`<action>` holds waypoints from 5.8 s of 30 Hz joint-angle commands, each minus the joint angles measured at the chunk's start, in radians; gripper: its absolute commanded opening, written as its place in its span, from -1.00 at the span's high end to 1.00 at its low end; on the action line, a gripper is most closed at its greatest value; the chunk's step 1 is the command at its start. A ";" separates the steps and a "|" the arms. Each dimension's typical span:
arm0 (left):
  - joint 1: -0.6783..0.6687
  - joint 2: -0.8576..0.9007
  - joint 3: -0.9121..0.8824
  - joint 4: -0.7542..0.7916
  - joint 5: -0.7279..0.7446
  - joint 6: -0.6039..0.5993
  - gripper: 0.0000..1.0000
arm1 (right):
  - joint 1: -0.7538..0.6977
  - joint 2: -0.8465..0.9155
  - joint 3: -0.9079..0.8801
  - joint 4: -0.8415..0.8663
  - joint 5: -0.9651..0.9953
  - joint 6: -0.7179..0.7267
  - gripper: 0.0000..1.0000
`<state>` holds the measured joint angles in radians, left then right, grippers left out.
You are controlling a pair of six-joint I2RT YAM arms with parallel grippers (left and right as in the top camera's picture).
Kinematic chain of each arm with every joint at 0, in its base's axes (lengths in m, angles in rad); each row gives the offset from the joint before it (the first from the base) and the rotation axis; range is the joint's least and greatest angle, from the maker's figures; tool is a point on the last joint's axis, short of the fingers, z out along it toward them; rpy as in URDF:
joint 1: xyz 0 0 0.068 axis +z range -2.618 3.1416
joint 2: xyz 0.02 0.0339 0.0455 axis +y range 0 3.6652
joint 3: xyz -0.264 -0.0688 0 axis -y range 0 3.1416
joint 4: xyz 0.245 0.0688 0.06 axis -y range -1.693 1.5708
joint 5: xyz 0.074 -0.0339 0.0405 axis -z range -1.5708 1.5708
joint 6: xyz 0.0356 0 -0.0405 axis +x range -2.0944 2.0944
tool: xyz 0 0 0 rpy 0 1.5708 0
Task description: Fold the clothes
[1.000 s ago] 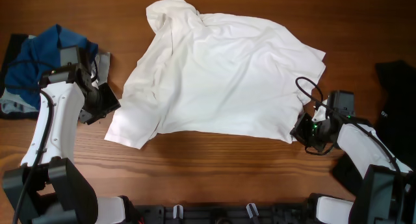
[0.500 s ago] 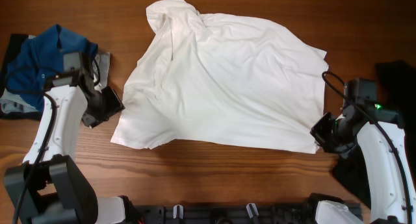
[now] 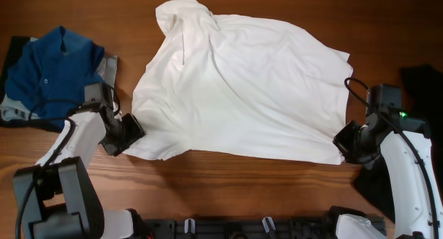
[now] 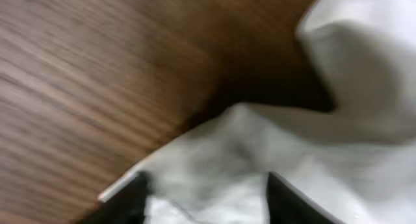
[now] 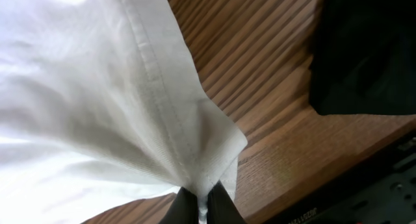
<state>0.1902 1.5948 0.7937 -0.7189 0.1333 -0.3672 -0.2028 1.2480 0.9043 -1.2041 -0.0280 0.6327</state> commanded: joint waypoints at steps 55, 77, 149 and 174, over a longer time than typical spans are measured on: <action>-0.003 -0.051 0.011 0.544 0.150 0.182 -0.51 | -0.004 -0.010 0.006 0.446 -0.399 -0.319 -0.41; 0.135 0.116 0.011 0.217 -0.061 0.040 0.92 | -0.004 0.042 -0.004 0.694 -0.205 -0.286 -0.42; 0.145 -0.600 0.099 0.007 0.105 0.128 -0.18 | -0.151 1.049 0.685 1.640 -0.618 0.204 0.91; 0.036 -0.514 0.099 0.019 0.106 0.128 -0.24 | 0.057 1.052 0.685 0.965 0.011 -0.382 -0.31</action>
<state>0.2386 1.0771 0.8730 -0.7120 0.2337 -0.2634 -0.1432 2.2814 1.5879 -0.2062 -0.1417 0.2817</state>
